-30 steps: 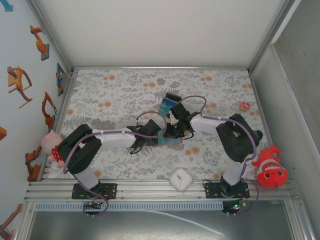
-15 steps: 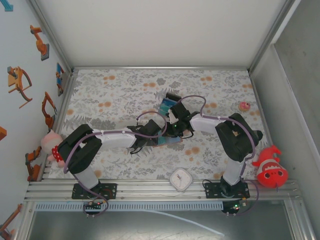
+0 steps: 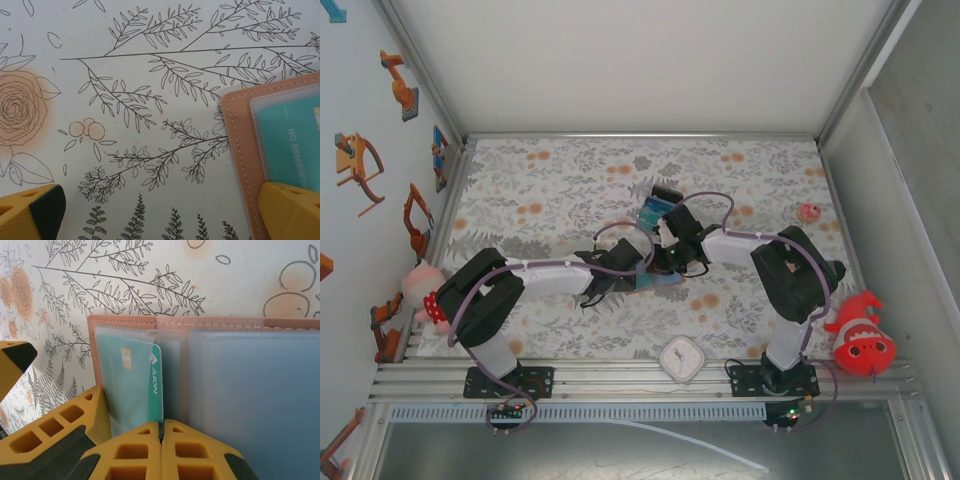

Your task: Take the credit cards out of the card holder

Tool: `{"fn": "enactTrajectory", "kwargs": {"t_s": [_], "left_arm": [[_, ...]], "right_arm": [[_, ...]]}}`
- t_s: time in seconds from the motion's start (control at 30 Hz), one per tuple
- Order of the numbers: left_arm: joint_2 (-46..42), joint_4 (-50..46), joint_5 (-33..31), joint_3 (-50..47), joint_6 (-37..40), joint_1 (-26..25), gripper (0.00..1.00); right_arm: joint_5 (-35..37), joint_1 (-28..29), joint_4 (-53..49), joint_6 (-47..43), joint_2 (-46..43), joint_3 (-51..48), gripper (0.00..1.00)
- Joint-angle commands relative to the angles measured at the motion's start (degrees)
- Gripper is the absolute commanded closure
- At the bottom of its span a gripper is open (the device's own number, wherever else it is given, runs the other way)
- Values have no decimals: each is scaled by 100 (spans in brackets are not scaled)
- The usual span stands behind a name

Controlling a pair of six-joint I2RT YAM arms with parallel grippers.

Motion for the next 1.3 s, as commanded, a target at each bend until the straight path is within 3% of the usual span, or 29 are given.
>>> {"fn": "enactTrajectory", "kwargs": {"t_s": [0.0,0.67,1.27], "left_arm": [[337,-385,83,-97,-13,10,0],[292,-315,-18,-72,50,10,2],[-199,-420,-237,374,506,19,3]], "right_arm": [[198,32,-242,-260,-221,-54,100],[1020,-151,-983,-706,-681,33,100],[1268,-195,-1311,-856,-972,142,100]]}}
